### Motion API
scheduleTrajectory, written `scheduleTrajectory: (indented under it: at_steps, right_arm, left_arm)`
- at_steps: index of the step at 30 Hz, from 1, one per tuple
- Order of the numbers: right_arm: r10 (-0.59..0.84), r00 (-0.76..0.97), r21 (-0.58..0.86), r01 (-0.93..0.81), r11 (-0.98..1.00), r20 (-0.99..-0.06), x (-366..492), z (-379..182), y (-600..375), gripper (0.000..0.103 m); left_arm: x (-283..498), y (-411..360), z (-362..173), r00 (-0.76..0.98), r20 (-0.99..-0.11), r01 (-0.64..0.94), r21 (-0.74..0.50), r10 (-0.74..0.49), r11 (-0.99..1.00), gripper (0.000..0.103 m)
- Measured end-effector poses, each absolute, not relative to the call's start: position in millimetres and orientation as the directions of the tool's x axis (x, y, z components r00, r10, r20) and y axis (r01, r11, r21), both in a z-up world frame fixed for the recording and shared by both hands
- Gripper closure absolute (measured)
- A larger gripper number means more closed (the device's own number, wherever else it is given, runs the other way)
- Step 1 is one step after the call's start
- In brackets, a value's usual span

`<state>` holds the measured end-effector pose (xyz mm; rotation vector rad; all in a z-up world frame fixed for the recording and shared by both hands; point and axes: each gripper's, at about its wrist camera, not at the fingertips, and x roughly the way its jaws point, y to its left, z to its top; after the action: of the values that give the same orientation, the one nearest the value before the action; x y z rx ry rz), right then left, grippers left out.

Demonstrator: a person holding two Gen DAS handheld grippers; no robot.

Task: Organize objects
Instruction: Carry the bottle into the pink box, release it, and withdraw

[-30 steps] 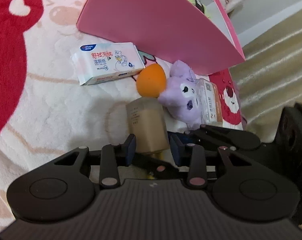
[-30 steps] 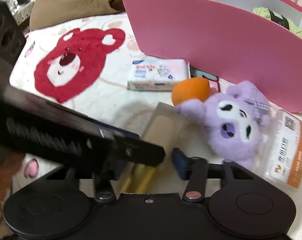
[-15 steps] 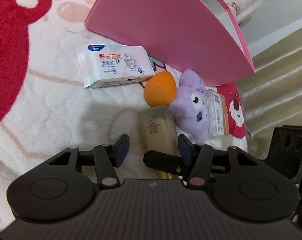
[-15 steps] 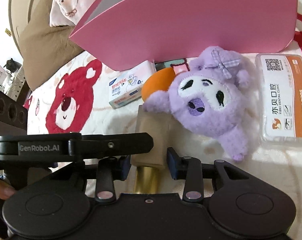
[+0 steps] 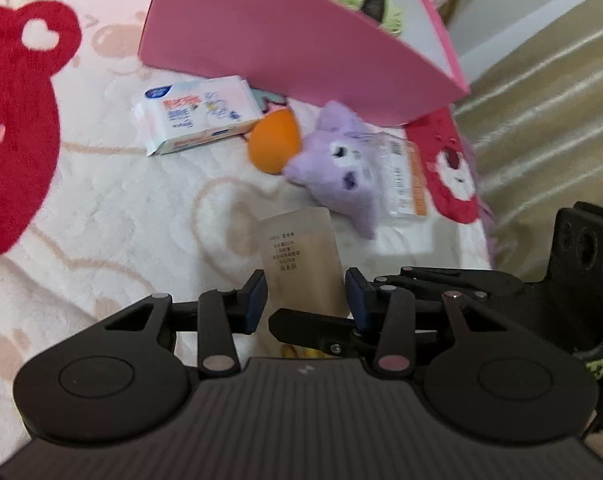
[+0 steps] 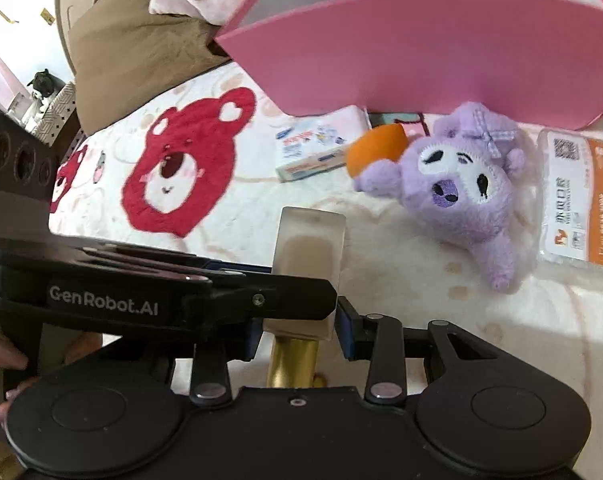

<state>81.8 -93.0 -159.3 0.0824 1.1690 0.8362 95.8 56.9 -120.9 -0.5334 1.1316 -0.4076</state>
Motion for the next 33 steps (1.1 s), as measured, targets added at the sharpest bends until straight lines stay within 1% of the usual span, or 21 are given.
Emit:
scheduleTrajectory:
  at_steps: [5, 10, 16, 20, 22, 25, 30, 31, 33]
  right_arm:
    - [0.629, 0.171, 0.442, -0.575, 0.689, -0.758, 82, -124, -93, 0.061]
    - [0.621, 0.235, 0.379, -0.617, 0.690, -0.748, 104, -79, -85, 0.061]
    - [0.624, 0.318, 0.324, -0.640, 0.697, -0.714, 150, -27, -77, 0.061]
    - [0.612, 0.376, 0.257, -0.666, 0.700, -0.696, 184, -11, -66, 0.061]
    - [0.605, 0.390, 0.232, -0.675, 0.701, -0.694, 201, -12, -59, 0.061]
    - [0.591, 0.393, 0.222, -0.669, 0.710, -0.705, 229, -22, -53, 0.061]
    - [0.577, 0.364, 0.270, -0.622, 0.735, -0.732, 269, -56, -46, 0.061]
    - [0.577, 0.323, 0.281, -0.634, 0.720, -0.750, 276, -65, -45, 0.061]
    - [0.566, 0.305, 0.296, -0.614, 0.731, -0.766, 287, -82, -42, 0.061]
  left_arm:
    - [93, 56, -82, 0.420, -0.725, 0.085, -0.567, -0.546, 0.819, 0.064]
    - [114, 57, -37, 0.489, -0.703, 0.103, -0.541, -0.516, 0.835, 0.063]
    - [162, 54, 14, 0.562, -0.677, 0.124, -0.500, -0.476, 0.857, 0.063]
    - [202, 54, 33, 0.588, -0.668, 0.127, -0.480, -0.456, 0.868, 0.063]
    - [221, 52, 35, 0.596, -0.675, 0.122, -0.460, -0.436, 0.879, 0.063]
    - [251, 52, 25, 0.593, -0.686, 0.103, -0.456, -0.423, 0.884, 0.063]
    - [295, 56, -13, 0.546, -0.715, 0.059, -0.487, -0.436, 0.872, 0.063]
    - [301, 56, -21, 0.534, -0.723, 0.049, -0.491, -0.438, 0.870, 0.063]
    - [313, 56, -38, 0.508, -0.739, 0.037, -0.495, -0.443, 0.868, 0.063]
